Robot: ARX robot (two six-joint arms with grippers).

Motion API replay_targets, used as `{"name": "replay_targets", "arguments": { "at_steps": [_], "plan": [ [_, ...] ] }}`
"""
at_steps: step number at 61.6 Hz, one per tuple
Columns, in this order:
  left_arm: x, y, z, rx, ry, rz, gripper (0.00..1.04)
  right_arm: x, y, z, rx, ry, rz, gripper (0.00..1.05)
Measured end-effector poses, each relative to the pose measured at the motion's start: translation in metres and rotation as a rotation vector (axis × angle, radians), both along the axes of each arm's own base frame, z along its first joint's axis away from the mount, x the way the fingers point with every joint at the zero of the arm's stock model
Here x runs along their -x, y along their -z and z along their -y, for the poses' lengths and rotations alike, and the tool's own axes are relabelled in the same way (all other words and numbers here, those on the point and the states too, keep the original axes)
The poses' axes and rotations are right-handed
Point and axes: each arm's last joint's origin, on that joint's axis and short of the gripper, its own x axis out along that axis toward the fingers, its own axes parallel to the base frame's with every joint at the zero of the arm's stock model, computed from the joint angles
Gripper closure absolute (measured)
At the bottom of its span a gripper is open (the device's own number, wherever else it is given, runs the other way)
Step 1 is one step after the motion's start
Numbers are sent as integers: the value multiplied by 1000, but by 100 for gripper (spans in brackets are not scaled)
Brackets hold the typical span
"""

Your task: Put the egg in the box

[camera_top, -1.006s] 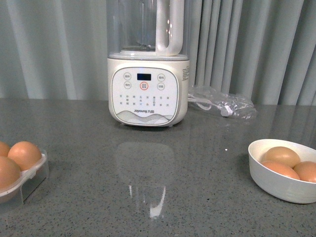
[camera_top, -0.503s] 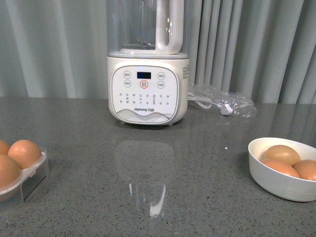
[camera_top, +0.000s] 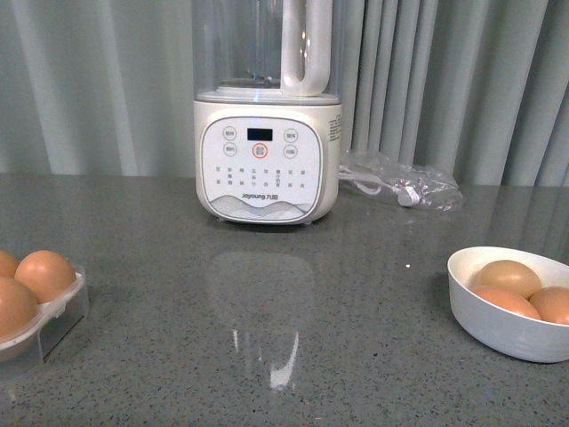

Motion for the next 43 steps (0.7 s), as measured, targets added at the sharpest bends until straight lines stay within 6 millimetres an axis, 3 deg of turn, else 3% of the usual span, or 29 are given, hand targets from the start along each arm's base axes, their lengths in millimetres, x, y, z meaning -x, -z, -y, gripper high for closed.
{"name": "replay_targets", "arguments": {
  "at_steps": [7,15,24,43],
  "plan": [
    [-36,-27,-39,-58,-37,28,7,0,0,0,0,0,0,7],
    [-75,-30,-70,-63,-15,-37,7,0,0,0,0,0,0,7],
    [-94,-27,-80,-38,28,-68,7,0,0,0,0,0,0,7],
    [-117,-34,-86,-2,68,-42,7,0,0,0,0,0,0,7]
  ]
}}
